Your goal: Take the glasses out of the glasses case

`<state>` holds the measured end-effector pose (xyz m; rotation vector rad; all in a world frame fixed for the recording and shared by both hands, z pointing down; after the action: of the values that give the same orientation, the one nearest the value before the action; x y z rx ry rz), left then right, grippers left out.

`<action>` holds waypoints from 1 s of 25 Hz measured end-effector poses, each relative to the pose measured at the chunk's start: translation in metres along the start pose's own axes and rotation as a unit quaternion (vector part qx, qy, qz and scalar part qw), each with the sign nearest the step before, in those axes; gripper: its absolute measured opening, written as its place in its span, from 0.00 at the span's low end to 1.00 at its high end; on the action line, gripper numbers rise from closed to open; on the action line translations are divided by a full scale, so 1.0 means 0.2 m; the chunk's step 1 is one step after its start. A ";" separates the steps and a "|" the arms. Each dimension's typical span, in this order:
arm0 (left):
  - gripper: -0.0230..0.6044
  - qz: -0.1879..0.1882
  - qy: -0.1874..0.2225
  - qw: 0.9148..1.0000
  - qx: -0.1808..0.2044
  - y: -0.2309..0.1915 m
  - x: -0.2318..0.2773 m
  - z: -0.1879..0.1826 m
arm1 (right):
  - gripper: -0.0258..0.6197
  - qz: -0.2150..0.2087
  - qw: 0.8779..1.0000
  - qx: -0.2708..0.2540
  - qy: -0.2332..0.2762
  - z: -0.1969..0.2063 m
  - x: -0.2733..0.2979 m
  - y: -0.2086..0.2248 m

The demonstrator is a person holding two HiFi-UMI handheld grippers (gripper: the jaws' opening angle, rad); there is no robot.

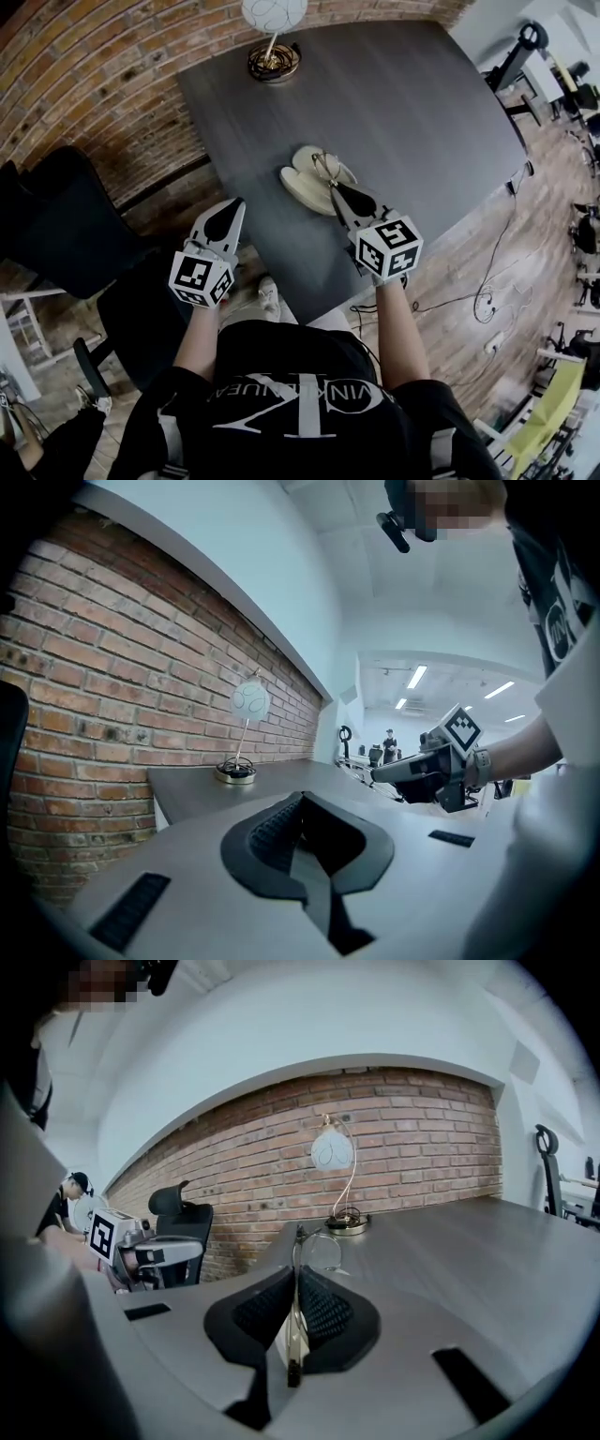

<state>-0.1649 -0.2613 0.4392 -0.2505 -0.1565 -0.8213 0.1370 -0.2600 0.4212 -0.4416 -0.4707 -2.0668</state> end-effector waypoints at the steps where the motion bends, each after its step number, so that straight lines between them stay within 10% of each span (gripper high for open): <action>1: 0.06 0.000 0.001 1.000 0.002 0.00 -0.01 -0.01 | 0.10 0.001 1.000 0.002 0.010 0.00 -0.02 -0.01; 25: 0.06 -0.144 0.038 0.989 -0.016 0.45 -0.29 -0.01 | 0.09 -0.105 0.989 0.008 0.107 0.08 -0.40 0.12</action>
<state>-0.1371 -0.1624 0.4089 -0.2305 -0.1096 -1.1190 0.1986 -0.2070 0.3996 -0.1636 -0.4183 -2.2812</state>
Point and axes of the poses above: the fingertips, and each gripper's own axes: x forward along the fingers, y to its right, z out of its underside, the point moved 10 cm from there along -x, backward along the fingers, and after that the axes turned 6 degrees about -y, right-handed, at the moved point
